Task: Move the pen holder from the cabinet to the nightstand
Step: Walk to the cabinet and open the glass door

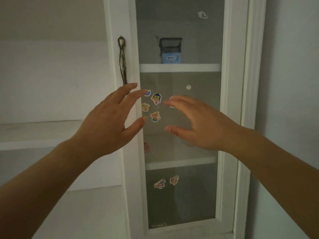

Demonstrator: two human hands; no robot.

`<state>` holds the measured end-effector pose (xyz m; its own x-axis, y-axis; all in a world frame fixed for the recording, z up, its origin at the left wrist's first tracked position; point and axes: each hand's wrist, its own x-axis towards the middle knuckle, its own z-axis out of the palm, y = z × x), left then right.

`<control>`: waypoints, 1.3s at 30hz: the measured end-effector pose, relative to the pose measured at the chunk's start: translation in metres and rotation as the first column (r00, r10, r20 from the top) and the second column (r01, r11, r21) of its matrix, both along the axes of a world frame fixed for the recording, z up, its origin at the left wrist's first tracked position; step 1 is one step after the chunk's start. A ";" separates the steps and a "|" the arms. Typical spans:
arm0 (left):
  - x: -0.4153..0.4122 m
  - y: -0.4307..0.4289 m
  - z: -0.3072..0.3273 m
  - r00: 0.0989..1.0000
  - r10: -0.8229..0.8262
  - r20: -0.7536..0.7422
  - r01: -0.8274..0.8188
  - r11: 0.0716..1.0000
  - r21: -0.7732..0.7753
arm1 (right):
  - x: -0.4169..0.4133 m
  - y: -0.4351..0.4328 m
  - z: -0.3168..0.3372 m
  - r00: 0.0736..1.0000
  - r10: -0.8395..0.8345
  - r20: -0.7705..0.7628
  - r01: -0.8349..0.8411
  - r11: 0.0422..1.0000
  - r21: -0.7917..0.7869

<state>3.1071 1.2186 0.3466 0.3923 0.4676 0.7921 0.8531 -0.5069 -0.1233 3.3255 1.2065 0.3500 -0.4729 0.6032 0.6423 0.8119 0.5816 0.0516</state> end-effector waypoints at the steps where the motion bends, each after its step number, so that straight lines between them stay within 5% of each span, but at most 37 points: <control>1: -0.001 0.001 0.004 1.000 0.004 0.012 -0.004 1.000 0.008 | -0.003 0.003 0.005 1.000 0.012 -0.008 -0.012 1.000 0.017; 19: -0.059 0.061 0.062 0.998 0.021 0.059 -0.024 0.998 0.062 | -0.073 0.048 0.070 0.994 0.043 -0.105 -0.024 0.983 0.181; 39: -0.091 0.138 0.086 0.900 -0.408 0.154 0.404 0.913 0.054 | -0.144 0.062 0.087 0.940 -0.200 -0.275 0.279 0.916 0.289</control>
<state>3.0157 1.3569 0.4328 0.4133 0.2775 0.8673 0.5829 -0.8123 -0.0178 3.1819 1.2681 0.4371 -0.1520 0.4229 0.8934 0.9360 0.3519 -0.0073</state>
